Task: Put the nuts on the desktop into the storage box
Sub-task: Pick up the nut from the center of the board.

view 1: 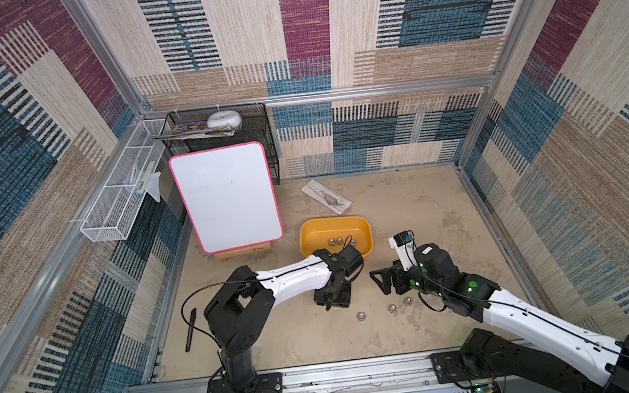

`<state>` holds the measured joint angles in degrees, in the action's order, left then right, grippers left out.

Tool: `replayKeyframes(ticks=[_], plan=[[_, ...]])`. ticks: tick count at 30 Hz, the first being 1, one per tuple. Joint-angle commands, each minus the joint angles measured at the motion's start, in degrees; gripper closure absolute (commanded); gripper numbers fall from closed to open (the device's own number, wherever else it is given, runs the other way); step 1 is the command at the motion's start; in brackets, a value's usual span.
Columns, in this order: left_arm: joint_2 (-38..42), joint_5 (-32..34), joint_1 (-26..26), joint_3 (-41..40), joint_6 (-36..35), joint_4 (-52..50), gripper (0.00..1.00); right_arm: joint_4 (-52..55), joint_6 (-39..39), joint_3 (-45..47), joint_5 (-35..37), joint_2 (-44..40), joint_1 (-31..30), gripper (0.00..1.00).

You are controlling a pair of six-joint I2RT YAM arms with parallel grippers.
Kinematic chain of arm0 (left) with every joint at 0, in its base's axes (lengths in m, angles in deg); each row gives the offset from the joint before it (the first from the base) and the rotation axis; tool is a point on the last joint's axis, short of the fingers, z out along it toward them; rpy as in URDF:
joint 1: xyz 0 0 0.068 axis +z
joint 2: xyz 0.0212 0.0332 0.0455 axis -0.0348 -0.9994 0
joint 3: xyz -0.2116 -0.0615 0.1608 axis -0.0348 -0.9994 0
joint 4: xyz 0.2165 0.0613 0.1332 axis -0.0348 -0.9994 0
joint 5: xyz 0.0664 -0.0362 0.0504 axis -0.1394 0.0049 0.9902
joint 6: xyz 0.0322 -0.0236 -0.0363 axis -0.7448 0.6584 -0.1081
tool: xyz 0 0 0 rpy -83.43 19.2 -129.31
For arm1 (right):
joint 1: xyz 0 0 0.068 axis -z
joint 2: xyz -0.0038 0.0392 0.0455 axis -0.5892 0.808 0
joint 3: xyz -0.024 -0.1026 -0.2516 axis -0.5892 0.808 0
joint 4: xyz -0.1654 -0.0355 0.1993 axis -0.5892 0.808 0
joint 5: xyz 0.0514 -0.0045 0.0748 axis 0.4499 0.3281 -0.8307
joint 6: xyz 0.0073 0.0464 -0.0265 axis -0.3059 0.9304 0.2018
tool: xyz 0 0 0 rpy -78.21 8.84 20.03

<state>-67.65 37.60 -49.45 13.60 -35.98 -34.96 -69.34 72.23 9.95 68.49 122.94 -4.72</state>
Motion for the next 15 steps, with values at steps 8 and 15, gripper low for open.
replayKeyframes(ticks=[8, 15], plan=[[-2.17, 0.63, -0.02, -0.58, -2.47, 1.03, 0.54, -1.35, 0.40, 0.13, -0.01, -0.01, -0.01, 0.01], [-2.31, 1.11, 0.00, -0.54, -3.14, 1.16, 0.82, -1.34, 0.40, 0.22, 0.19, 0.06, -0.06, 0.01]])
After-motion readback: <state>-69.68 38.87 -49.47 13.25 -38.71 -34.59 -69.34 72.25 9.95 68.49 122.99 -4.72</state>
